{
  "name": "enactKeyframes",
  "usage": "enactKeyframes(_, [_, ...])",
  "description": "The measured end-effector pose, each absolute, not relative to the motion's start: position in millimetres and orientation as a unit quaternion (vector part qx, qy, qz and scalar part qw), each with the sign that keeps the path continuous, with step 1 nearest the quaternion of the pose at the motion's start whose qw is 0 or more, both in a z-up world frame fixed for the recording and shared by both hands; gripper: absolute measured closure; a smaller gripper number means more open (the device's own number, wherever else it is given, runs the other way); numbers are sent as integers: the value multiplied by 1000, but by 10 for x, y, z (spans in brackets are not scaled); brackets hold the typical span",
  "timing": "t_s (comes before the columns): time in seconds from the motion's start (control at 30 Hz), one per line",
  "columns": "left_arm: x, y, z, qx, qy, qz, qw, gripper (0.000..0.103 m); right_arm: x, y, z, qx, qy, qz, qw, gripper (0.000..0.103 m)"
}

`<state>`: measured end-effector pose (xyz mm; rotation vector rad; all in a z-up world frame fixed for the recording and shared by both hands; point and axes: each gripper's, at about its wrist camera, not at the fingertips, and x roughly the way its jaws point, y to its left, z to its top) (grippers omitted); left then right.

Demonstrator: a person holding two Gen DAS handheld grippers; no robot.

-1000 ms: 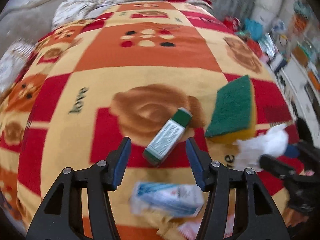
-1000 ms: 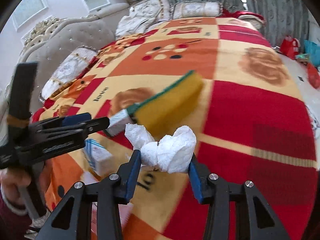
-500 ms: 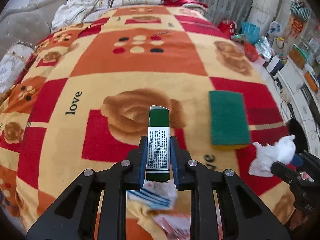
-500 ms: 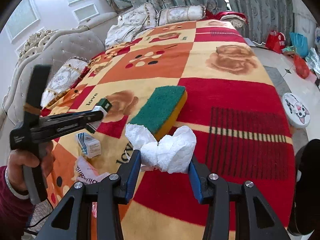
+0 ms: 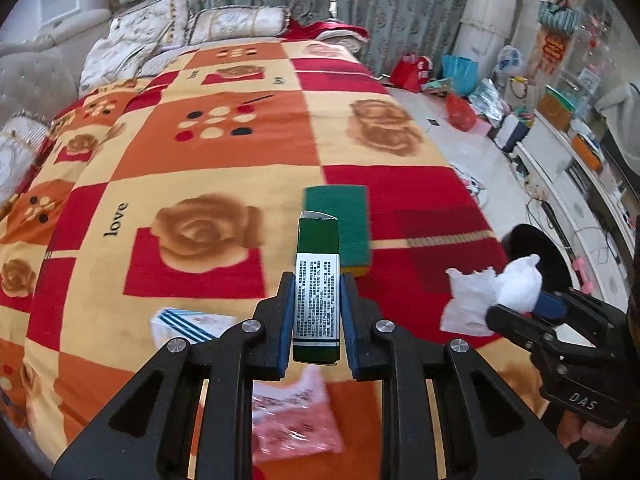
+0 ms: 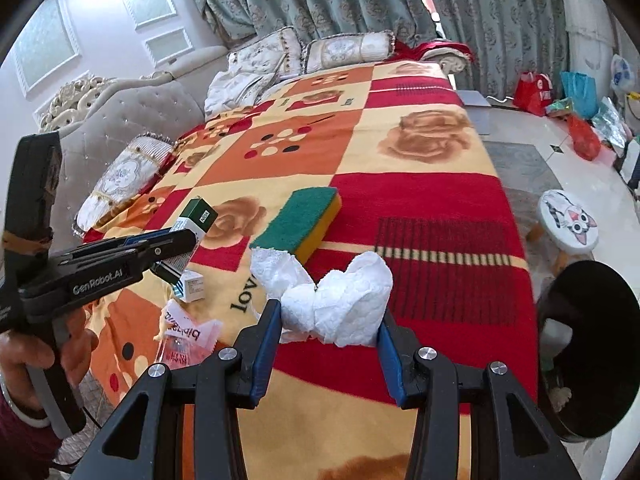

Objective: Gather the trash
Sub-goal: 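Carry the box and tissue to the black bin and open both tools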

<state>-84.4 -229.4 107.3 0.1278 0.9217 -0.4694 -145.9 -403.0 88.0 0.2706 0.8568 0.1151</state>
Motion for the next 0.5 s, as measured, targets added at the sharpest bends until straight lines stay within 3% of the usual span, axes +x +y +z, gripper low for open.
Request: enactKeyframes(0.5, [-1329, -3068, 1194, 90, 413, -271, 864, 84, -1889, -4610, 951, 149, 402, -1, 903, 59])
